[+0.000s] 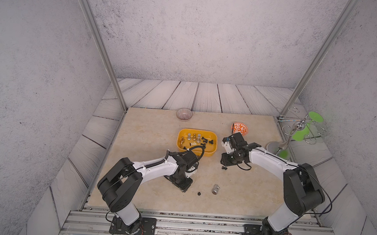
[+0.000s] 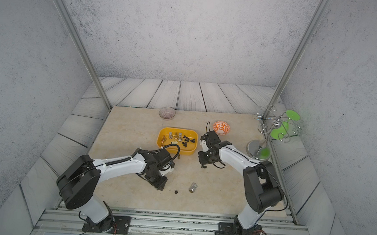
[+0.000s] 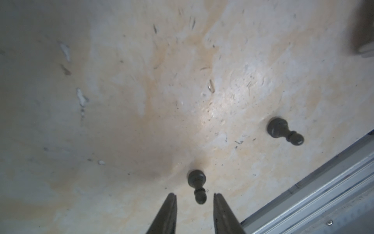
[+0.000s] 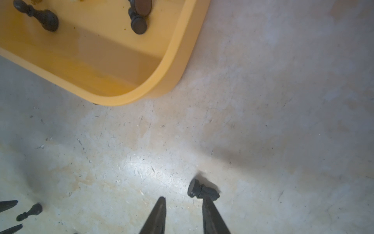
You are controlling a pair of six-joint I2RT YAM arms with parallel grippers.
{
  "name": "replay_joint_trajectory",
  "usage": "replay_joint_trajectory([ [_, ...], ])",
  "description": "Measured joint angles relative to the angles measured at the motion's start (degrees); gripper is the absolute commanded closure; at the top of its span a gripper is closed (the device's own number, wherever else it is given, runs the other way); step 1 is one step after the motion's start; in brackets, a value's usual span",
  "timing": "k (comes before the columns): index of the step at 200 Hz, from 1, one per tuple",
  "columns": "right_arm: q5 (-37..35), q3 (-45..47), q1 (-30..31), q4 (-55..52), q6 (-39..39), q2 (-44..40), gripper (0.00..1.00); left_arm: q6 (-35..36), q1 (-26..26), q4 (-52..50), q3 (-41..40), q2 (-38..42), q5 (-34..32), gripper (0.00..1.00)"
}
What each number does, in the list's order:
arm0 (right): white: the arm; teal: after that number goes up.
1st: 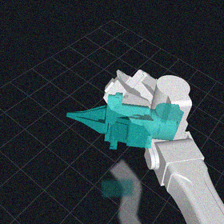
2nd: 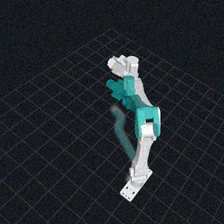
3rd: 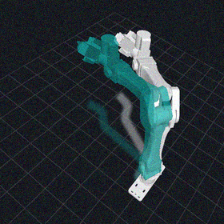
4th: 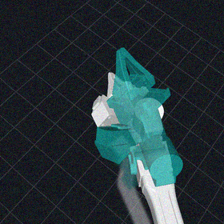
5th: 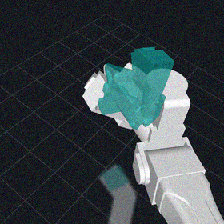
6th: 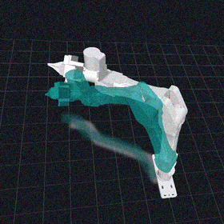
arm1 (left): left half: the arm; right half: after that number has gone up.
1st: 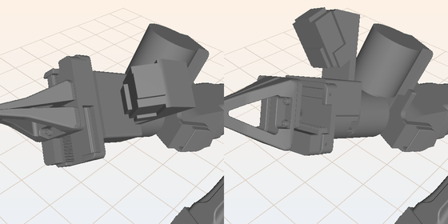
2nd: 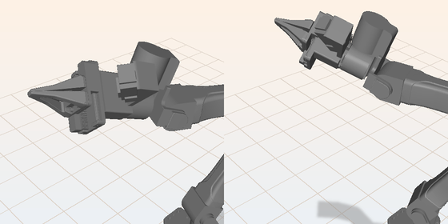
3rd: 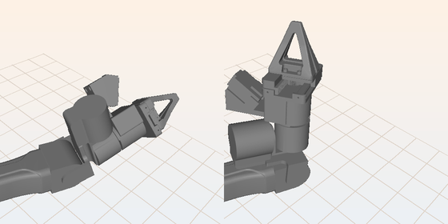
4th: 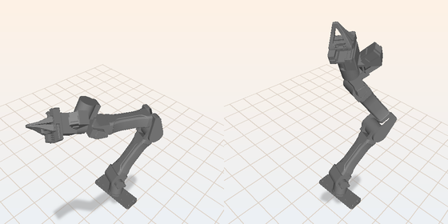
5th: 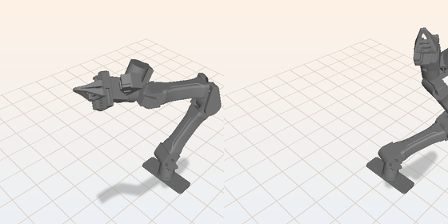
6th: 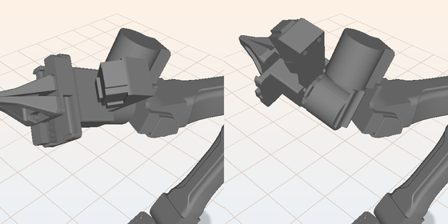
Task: Put the chess pieces into the storage box
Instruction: Pick up the chess piece at the center of the board, then place the chess piece in the storage box.
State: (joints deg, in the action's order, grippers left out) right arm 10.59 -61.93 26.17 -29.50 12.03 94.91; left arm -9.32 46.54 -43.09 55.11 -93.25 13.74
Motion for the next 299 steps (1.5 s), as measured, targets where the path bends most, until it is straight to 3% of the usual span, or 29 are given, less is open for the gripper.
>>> replay_joint_trajectory([
  [43, 0.0, 0.0, 0.0, 0.0, 0.0, -0.1, 0.67, 0.3, 0.2, 0.0, 0.5, -1.7, 0.1, 0.70],
  [85, 0.0, 0.3, 0.0, -0.1, 0.0, -0.8, 0.68, 0.5, 0.2, 0.0, 0.7, -1.7, 0.3, 0.84],
  [125, -0.4, 0.4, 0.0, -0.4, -0.1, -0.8, 0.68, 1.1, 0.2, 0.0, 1.0, -2.0, 0.8, 0.91],
  [166, -1.6, 0.4, -0.1, -0.7, -0.3, -0.8, 0.68, 1.7, 0.2, -0.9, 2.5, -2.1, 0.3, 0.92],
  [215, -1.6, 0.4, -0.7, -0.8, -0.1, -1.8, 0.68, 3.6, -0.3, -3.0, 10.1, -0.9, -2.6, 0.93],
  [299, -2.5, 5.7, -0.8, -0.8, 0.9, -9.4, 0.68, 4.8, -11.1, -1.7, 20.2, 0.3, -1.9, 0.93],
])
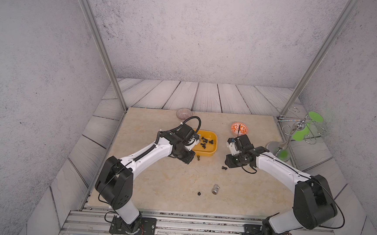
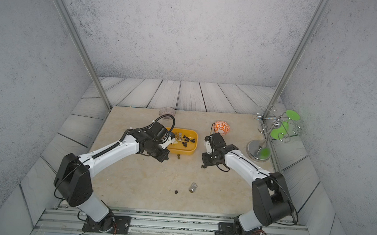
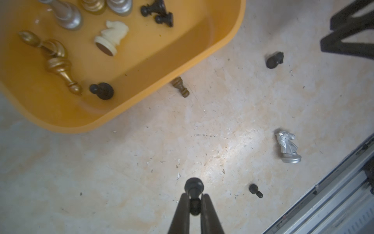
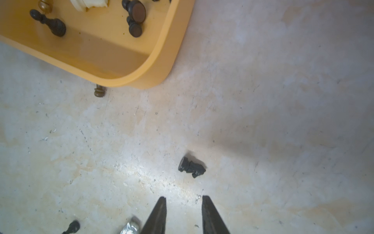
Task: Put the chess pieces into the storage box
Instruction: Place the chess piece in the storage box.
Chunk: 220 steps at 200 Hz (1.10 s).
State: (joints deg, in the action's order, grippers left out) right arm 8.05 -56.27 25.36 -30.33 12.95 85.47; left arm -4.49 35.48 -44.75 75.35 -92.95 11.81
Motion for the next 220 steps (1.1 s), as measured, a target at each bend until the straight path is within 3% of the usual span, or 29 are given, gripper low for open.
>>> replay_joint_trajectory([
  [51, 0.0, 1.3, -0.1, 0.2, 0.1, -0.6, 0.68, 0.0, -2.5, 4.8, 4.1, -1.2, -1.8, 0.93],
  [189, -0.1, 1.3, -0.1, -0.2, 0.1, 0.2, 0.68, -0.4, -8.8, 7.2, 20.5, -24.6, -3.5, 0.92],
  [220, -0.1, 1.2, -0.1, -0.7, 0.1, 0.2, 0.68, -0.4, -9.2, 7.2, 23.6, -27.4, -3.5, 0.87],
])
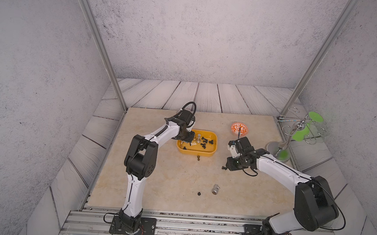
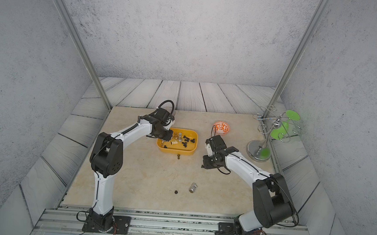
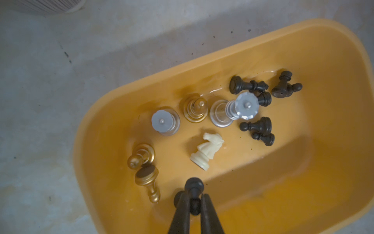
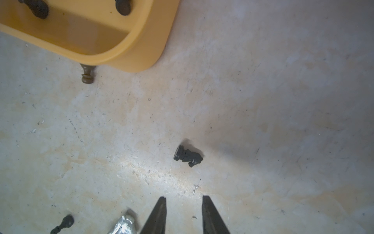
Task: Put the chess pieces into the storage box
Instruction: Place the chess piece in the storage box.
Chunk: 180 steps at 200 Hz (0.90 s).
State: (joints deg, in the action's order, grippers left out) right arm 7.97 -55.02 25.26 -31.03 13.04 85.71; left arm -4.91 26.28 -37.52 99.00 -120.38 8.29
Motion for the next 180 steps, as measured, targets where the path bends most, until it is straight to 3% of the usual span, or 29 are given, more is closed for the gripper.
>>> replay_joint_trajectory([
  [60, 0.0, -1.7, 0.0, -1.4, 0.0, 0.0, 0.68, -0.2, -1.1, 0.0, 3.1, -2.3, -0.1, 0.67],
  [104, 0.2, -1.9, 0.0, -1.7, -0.1, 0.0, 0.68, -0.7, -1.5, 0.8, 1.7, -0.7, 0.0, 0.65],
  [154, 2.7, -1.8, 0.9, -1.7, -0.5, -1.0, 0.66, -1.7, -1.8, 3.8, -7.2, 9.9, 0.5, 0.65],
  [180, 3.5, -1.8, 4.3, -1.6, -1.1, -3.1, 0.65, -2.9, -2.8, 5.4, -12.9, 14.8, 0.8, 0.65],
])
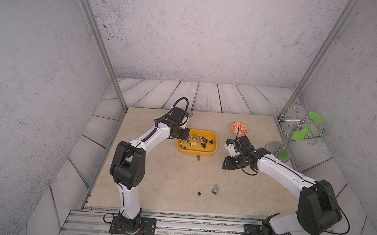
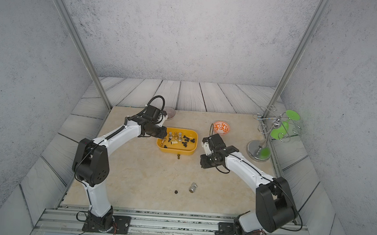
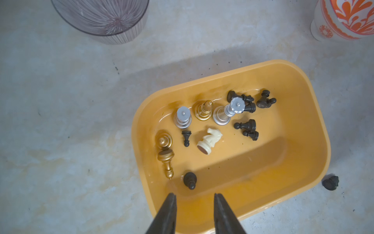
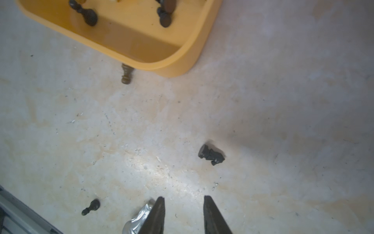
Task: Put the chess pieces into the storage box
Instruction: Place the chess piece in the storage box, then pick up the chess piece at the center of the board.
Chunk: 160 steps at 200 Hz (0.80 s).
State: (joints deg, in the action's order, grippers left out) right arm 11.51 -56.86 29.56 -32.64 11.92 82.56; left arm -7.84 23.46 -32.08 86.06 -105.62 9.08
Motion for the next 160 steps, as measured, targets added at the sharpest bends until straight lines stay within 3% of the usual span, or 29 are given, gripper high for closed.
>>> replay_joint_trajectory([
  [56, 0.6, 0.0, 11.0, -0.1, -0.7, -0.3, 0.65, -1.7, -2.4, 1.1, -9.2, 6.9, -0.2, 0.65],
  [160, 3.6, -0.9, 23.3, -1.1, -3.8, 6.2, 0.66, -2.5, -4.7, 0.7, -11.1, 9.0, -0.2, 0.65],
])
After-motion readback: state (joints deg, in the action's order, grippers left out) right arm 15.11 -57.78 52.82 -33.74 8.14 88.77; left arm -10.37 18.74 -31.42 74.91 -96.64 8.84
